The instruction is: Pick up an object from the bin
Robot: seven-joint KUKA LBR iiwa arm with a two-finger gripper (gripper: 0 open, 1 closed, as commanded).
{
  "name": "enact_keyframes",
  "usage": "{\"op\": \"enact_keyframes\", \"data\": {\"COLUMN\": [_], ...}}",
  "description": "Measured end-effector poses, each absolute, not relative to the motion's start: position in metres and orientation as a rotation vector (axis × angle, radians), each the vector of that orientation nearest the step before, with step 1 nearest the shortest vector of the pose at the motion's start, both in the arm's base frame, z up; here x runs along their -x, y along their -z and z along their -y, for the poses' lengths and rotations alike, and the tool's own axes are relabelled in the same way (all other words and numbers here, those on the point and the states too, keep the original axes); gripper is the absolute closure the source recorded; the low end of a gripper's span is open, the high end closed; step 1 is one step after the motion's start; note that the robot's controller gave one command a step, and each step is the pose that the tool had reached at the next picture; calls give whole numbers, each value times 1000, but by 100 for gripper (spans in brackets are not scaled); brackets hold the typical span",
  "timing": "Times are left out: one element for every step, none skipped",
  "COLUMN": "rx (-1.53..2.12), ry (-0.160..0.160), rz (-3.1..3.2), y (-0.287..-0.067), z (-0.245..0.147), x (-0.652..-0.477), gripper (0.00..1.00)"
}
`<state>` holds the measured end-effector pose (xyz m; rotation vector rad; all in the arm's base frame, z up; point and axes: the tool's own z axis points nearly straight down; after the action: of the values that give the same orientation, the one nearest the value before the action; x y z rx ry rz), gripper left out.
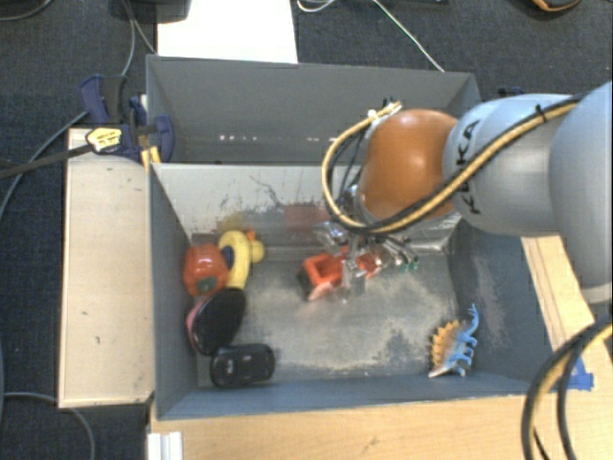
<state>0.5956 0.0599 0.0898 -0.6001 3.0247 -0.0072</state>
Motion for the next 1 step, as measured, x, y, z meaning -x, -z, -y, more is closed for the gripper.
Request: {"op": "enact_keyframes", "data": {"rx": [598], "ry": [7], "rz": [-3025], "y": [-90], "z": [-60], "x": [-596], "gripper": [100]}}
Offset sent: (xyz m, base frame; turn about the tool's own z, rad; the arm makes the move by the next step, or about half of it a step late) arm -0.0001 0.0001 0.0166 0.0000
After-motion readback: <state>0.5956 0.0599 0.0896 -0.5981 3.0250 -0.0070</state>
